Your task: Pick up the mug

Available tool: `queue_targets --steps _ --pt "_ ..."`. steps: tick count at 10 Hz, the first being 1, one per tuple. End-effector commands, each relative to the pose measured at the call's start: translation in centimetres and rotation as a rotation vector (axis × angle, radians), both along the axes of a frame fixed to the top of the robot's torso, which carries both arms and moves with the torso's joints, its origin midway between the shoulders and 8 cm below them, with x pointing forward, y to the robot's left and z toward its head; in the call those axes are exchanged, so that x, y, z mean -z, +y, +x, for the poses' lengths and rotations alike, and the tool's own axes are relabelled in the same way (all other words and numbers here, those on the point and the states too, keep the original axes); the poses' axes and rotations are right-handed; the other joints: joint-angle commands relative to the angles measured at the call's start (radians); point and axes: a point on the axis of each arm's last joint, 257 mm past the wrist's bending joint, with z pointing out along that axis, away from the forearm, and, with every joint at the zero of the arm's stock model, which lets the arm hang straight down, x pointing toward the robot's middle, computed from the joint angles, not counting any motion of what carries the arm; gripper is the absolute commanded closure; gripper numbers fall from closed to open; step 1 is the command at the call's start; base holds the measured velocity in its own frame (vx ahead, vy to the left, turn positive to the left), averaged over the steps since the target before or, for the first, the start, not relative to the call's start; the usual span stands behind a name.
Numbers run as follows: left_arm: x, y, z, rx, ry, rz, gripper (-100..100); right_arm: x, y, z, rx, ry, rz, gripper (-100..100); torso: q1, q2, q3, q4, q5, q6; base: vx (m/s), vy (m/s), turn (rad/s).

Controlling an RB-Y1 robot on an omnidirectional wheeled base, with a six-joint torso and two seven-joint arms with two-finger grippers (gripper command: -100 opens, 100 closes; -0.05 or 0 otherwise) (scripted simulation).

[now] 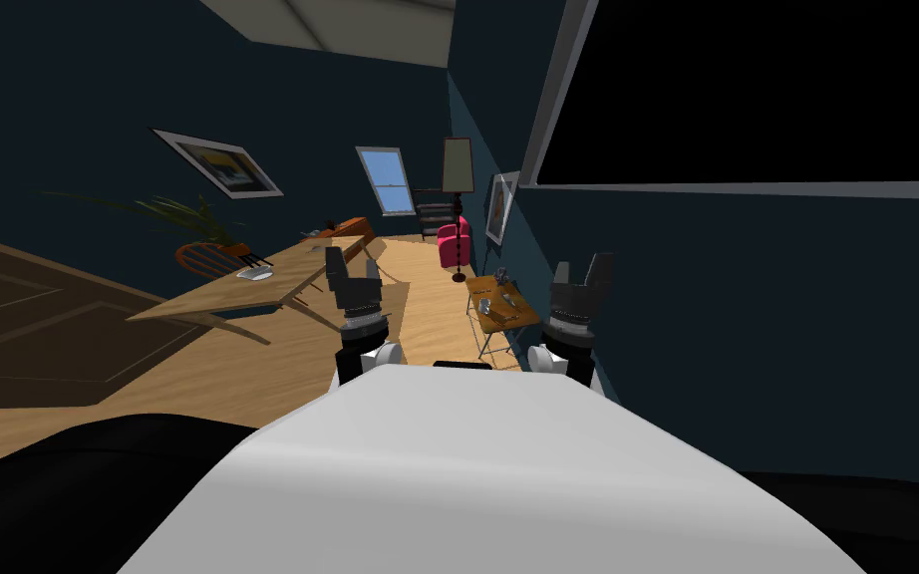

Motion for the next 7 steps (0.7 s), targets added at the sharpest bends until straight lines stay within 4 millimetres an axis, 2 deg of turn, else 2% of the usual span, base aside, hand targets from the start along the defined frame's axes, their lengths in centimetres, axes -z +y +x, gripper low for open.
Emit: queue_targets --steps 1,3,6,7 --pt "0.0 0.0 0.0 0.0 0.0 0.0 0 0.8 0.7 0.9 0.008 0.026 -0.053 -100 0.0 0.0 0.0 0.0 0.0 0.0 -0.017 -0.007 -0.017" --pt "0.0 0.0 0.0 0.0 0.0 0.0 0 2.1 1.5 2.1 0.027 0.062 -0.124 -100 -0.001 0.002 0.001 0.0 0.0 0.0 -0.036 -0.014 -0.018" --pt "0.0 0.0 0.0 0.0 0.0 0.0 0 5.1 3.0 4.8 0.075 0.136 -0.266 -100 -0.002 0.003 0.002 0.001 0.0 0.0 -0.047 -0.017 -0.023" --pt "0.0 0.0 0.0 0.0 0.0 0.0 0 5.1 3.0 4.8 0.079 0.135 -0.269 -100 -0.001 0.003 0.002 0.001 0.0 0.0 -0.033 -0.01 -0.007"
